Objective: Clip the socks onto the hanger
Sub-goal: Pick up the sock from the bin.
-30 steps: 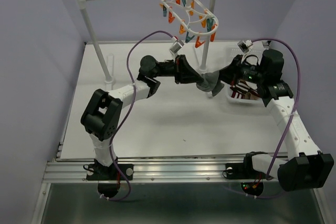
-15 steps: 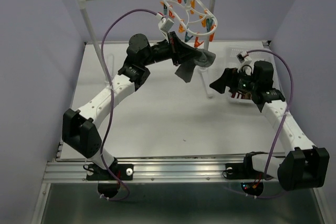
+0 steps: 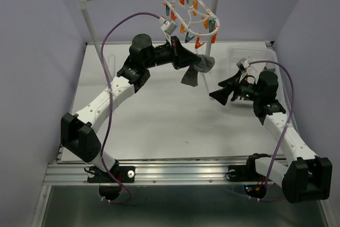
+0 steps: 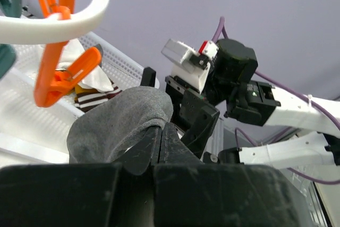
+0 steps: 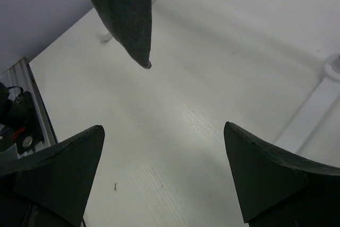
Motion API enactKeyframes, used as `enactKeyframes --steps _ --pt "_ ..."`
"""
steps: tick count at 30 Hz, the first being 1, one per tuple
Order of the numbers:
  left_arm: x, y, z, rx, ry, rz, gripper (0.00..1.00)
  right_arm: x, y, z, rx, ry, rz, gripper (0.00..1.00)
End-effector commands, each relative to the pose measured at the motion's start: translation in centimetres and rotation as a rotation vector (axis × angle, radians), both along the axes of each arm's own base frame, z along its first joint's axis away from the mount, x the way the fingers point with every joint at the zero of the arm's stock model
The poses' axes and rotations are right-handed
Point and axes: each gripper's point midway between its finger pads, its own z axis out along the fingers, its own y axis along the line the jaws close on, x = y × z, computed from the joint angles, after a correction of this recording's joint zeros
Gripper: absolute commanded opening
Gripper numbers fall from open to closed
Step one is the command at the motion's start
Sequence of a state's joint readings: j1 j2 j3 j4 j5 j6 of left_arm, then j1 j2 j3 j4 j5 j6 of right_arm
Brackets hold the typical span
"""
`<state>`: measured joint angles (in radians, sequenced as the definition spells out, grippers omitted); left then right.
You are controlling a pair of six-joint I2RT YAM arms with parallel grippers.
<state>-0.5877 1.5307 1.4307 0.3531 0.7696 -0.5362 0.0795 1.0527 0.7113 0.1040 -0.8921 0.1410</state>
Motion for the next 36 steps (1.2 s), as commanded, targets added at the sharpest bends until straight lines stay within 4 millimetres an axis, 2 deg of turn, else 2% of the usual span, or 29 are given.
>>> enactKeyframes --steps 1,2,6,7,8,10,14,16,18,23,26,27,30,31,32,33,34,36 --pt "-2.9 0.4 3.5 -0.036 -0.128 -0.103 0.0 0.3 1.3 4.4 0.0 -0.229 0.142 1.0" --pt "-3.3 0.6 3.7 -0.038 -0.135 -0.108 0.0 0.5 1.5 5.0 0.01 -0.232 0.156 1.0" --pt "-3.5 0.9 4.1 -0.047 -0.129 -0.078 0.0 0.3 3.2 4.5 0.069 -0.193 0.219 1.0" --pt "-3.5 0.9 4.1 -0.049 -0.124 -0.074 0.0 0.2 3.7 4.5 0.08 -0.204 0.229 1.0" --pt "-3.6 0.9 4.2 -0.051 -0.121 -0.07 0.0 0.0 4.6 5.4 0.098 -0.267 0.25 1.0" --pt "-3.8 0.8 4.3 -0.056 -0.116 -0.07 0.0 -0.5 5.4 5.1 0.135 -0.265 0.269 1.0" --pt "-4.4 0.6 4.8 -0.066 -0.115 -0.079 0.0 1.0 6.1 5.7 0.164 -0.284 0.236 0.98" --pt "-4.5 0.5 4.9 -0.069 -0.113 -0.078 0.0 1.7 6.7 5.4 0.168 -0.272 0.227 0.93" --pt "-4.6 0.5 4.9 -0.072 -0.111 -0.078 0.0 2.0 7.0 6.0 0.178 -0.293 0.23 0.89" --pt "-4.9 0.5 5.2 -0.084 -0.108 -0.085 0.0 3.0 7.6 5.8 0.201 -0.274 0.23 0.86" --pt "-4.9 0.7 5.6 -0.092 -0.116 -0.077 0.0 3.3 7.7 5.4 0.205 -0.241 0.225 0.66" --pt "-4.8 0.7 5.6 -0.093 -0.116 -0.069 0.0 3.2 7.8 5.4 0.206 -0.236 0.23 0.48" --pt "-3.7 0.8 5.3 -0.093 -0.097 -0.008 0.0 2.6 7.7 5.4 0.22 -0.179 0.228 0.21" --pt "-3.2 0.8 5.0 -0.086 -0.086 0.012 0.0 2.4 7.6 5.6 0.227 -0.144 0.221 0.18" --pt "-2.2 0.8 4.8 -0.082 -0.071 0.057 0.0 2.0 7.6 4.5 0.218 -0.051 0.216 0.15" --pt "-1.5 0.8 4.0 -0.06 -0.051 0.085 0.0 0.9 7.8 5.1 0.23 -0.021 0.231 0.1" --pt "-0.3 0.9 3.6 -0.053 -0.036 0.142 0.0 0.2 7.6 4.2 0.239 0.042 0.225 0.07" --pt "1.2 1.1 1.9 -0.024 0.01 0.204 0.0 -1.4 7.5 4.3 0.266 0.112 0.234 0.01"
